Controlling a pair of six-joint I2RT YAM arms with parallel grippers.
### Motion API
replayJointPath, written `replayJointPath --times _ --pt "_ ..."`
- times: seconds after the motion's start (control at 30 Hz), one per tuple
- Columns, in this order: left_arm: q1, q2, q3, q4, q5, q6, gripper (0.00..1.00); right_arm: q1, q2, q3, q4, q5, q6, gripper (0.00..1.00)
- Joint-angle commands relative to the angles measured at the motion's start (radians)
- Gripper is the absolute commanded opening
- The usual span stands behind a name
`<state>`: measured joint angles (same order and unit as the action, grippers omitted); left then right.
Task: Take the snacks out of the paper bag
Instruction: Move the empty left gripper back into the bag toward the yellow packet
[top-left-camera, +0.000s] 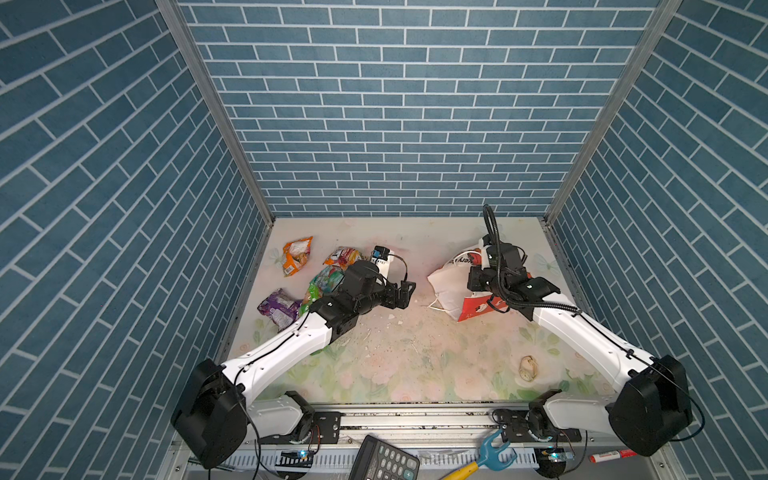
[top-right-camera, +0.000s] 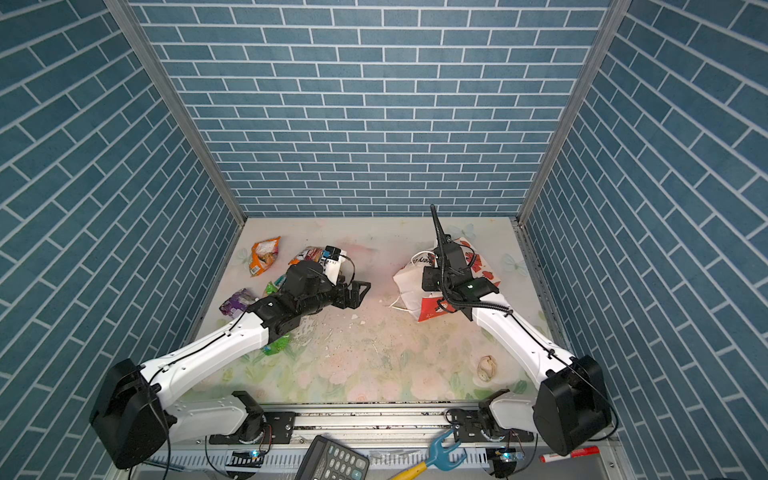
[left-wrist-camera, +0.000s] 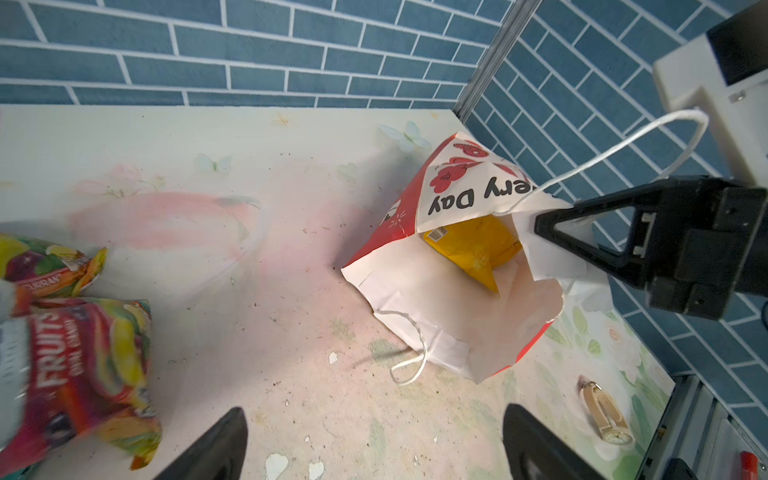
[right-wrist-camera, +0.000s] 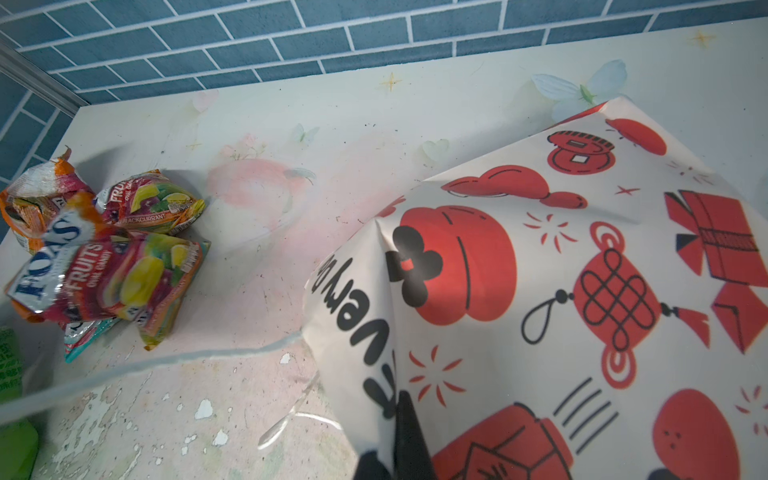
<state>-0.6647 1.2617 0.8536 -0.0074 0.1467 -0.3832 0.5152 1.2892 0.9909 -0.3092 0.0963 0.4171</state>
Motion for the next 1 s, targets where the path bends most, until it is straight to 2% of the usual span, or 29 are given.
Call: replayJointPath --times 0.0,0.43,0.7,0.97 --pt "-0.008 0.02 -0.019 0.07 0.056 0.027 0.94 0.0 -0.001 -0.007 0.01 -0.016 0.046 0.0" --pt "-0.072 0.113 -0.1 0.252 0.079 0.03 0.87 0.0 0.055 0.074 -0.028 -0.013 0.043 0.0" --pt "-0.105 0.213 -0.088 0.35 0.138 0.03 0.8 0.0 0.055 0.086 -0.048 -0.021 0.039 0.0" --pt "-0.107 0.351 -0.027 0.492 0.19 -0.027 0.67 0.0 0.004 0.067 -0.059 -0.033 -0.005 0.0"
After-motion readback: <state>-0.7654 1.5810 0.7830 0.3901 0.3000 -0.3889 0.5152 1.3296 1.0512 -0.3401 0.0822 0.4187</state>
